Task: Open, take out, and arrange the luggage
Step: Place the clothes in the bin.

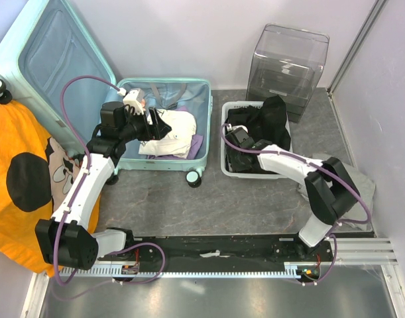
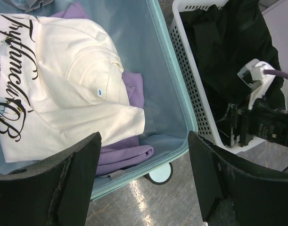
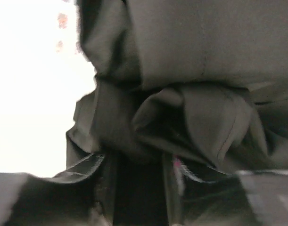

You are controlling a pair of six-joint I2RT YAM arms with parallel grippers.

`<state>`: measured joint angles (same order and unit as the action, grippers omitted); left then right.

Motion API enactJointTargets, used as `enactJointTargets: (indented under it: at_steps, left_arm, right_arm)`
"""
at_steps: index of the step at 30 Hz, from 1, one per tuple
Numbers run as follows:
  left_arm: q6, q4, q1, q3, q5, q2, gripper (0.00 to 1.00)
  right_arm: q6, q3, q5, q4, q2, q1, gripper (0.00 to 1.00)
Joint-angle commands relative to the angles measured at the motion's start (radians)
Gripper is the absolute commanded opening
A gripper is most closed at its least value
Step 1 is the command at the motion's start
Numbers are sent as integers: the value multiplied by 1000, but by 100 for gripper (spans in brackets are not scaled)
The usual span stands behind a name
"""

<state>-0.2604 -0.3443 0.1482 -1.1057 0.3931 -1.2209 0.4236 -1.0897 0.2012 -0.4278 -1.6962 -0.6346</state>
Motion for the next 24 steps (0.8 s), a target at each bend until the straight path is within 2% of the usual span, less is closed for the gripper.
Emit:
enactJointTargets:
  at_steps: [1,5,10,14,15,18,21,24]
  left_arm:
    - [32,14,1,-2,-22,9,81]
    - [29,14,1,-2,-19,4,81]
    - [24,16,1,-2,-13,1,81]
    - [24,14,1,-2,-10,1,81]
    - [26,16,1,-2,-11,3,81]
    - [29,14,1,0,-17,6,81]
    - [35,14,1,0,-30,3,81]
    - [36,14,1,1,-31,3,81]
  right_arm:
    - [-101,-107,59,-106,130,4,60]
    - [-132,-183,110,-152,199,42,78]
    - [-158,-216,145,-86,173,202,80]
    - [-172,-263,260,50,72,280,73]
    - [-180,-275,332,69,14,292,67]
    - [-213,-357,394,93,-124,325,57]
    - [-230,-383,409,145,-215,354,53]
    - [-209,-389,344,181,-287,398,49]
